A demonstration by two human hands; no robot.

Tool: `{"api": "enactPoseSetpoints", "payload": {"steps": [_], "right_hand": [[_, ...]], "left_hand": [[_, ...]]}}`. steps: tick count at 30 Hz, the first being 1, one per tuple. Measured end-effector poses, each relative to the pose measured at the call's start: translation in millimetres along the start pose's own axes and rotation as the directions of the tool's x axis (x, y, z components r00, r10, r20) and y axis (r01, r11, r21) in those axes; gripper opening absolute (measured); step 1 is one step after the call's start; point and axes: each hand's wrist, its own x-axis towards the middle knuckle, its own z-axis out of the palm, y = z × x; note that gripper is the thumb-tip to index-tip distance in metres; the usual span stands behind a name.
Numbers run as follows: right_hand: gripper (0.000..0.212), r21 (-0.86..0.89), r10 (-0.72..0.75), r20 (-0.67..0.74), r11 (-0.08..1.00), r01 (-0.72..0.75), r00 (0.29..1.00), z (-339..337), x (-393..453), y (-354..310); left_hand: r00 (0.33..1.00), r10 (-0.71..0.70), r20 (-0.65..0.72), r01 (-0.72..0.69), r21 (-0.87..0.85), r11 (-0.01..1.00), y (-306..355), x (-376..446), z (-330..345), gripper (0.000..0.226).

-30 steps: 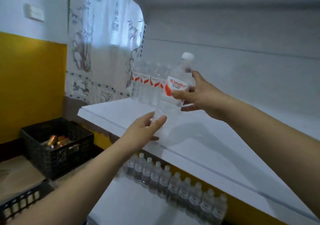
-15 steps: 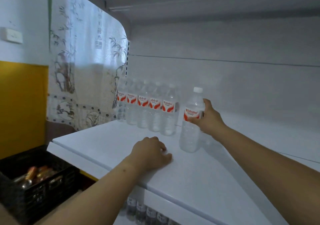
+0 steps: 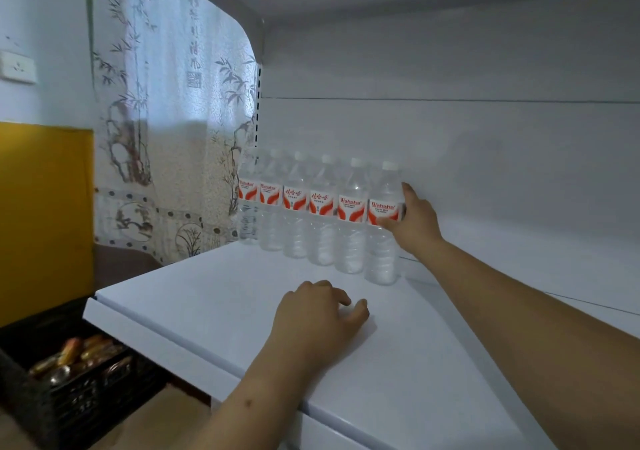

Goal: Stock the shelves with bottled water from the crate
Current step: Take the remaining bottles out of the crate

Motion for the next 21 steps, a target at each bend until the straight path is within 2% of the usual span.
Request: {"api": "enactPoseSetpoints", "payload": {"steps": [2, 5, 10, 12, 14, 16, 17, 19, 21], "right_hand": [[0.079, -0.027, -0.015, -0.023, 1.000, 0.015, 1.000, -1, -6, 0], [0.086, -0.085, 0.012, -0.034, 0.996, -0.015, 0.999, -1, -19, -3], [0.104, -0.129, 0.130, 0.058, 0.984, -0.121, 0.990, 4, -49, -4], [0.093, -0.170, 0.205, 0.067, 0.967, -0.192, 0.976, 1, -67, -3], [0.066, -0.287, 0.237, 0.031, 0.933, -0.218, 0.971, -4, -87, -3], [0.049, -0.432, 0.137, -0.024, 0.892, -0.134, 0.990, -5, -104, -1], [0.050, -0.496, 0.043, -0.025, 0.867, -0.050, 0.999, -5, -110, 0], [0.074, -0.595, -0.169, 0.023, 0.790, 0.150, 0.985, 0, -114, 5], [0.103, -0.659, -0.308, 0.088, 0.695, 0.287, 0.947, 3, -110, 9]], "left_hand": [[1.000, 0.000, -0.002, 0.000, 0.006, 1.000, 0, -1, 1, 0.045], [1.000, -0.001, 0.005, 0.001, 0.007, 1.000, 0, -1, 2, 0.044], [1.000, -0.007, -0.001, 0.007, 0.028, 1.000, 1, -2, 2, 0.044], [1.000, -0.010, -0.006, 0.011, 0.028, 1.000, 3, -5, 0, 0.044], [1.000, -0.011, -0.006, 0.011, 0.043, 0.999, 5, -8, -3, 0.044], [1.000, -0.012, -0.010, 0.012, 0.056, 0.998, 6, -10, -5, 0.046], [1.000, -0.011, -0.012, 0.011, 0.056, 0.998, 5, -11, -6, 0.047], [1.000, -0.008, -0.012, 0.008, 0.051, 0.999, 5, -10, -6, 0.048], [1.000, -0.005, -0.009, 0.006, 0.056, 0.998, 4, -8, -6, 0.049]]}}
